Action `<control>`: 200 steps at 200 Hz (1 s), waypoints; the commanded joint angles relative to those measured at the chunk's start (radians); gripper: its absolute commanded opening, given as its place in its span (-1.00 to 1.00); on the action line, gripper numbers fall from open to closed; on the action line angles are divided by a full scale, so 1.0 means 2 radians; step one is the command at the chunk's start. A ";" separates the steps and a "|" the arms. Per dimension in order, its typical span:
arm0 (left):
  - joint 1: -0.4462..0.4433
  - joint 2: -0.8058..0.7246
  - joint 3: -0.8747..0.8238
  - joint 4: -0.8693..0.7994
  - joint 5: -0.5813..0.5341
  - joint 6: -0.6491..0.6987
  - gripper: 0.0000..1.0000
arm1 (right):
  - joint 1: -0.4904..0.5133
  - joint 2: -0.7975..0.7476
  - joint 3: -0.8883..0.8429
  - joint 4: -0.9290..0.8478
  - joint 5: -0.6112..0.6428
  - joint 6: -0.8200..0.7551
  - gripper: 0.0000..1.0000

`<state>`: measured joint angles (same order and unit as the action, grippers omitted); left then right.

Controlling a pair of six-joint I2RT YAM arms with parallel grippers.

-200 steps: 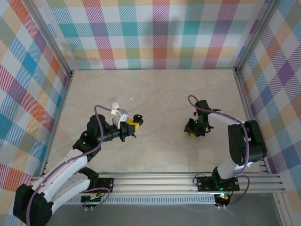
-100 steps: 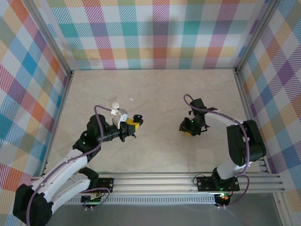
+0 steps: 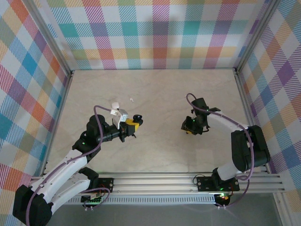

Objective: Insert wireless bluetooth earbuds into charging case

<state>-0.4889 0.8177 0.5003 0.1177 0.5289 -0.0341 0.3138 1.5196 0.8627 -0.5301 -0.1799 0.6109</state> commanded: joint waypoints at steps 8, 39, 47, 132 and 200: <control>-0.003 -0.011 0.007 -0.010 -0.004 0.010 -1.00 | 0.001 0.008 -0.012 0.008 -0.010 0.009 -0.45; -0.003 -0.008 0.006 -0.003 -0.006 0.010 -1.00 | 0.002 0.006 -0.025 0.013 -0.012 0.009 -0.48; -0.003 -0.005 0.007 -0.002 -0.005 0.010 -1.00 | 0.002 0.007 -0.027 0.015 -0.014 0.007 -0.49; -0.003 -0.008 0.010 -0.015 -0.006 0.012 -1.00 | 0.001 0.039 -0.014 0.001 0.024 -0.018 -0.38; -0.003 -0.015 0.011 -0.024 -0.011 0.012 -1.00 | 0.002 0.064 0.025 -0.006 0.049 -0.045 -0.32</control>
<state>-0.4889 0.8043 0.5003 0.0780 0.5133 -0.0288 0.3176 1.6165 0.8677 -0.5293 -0.1303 0.5629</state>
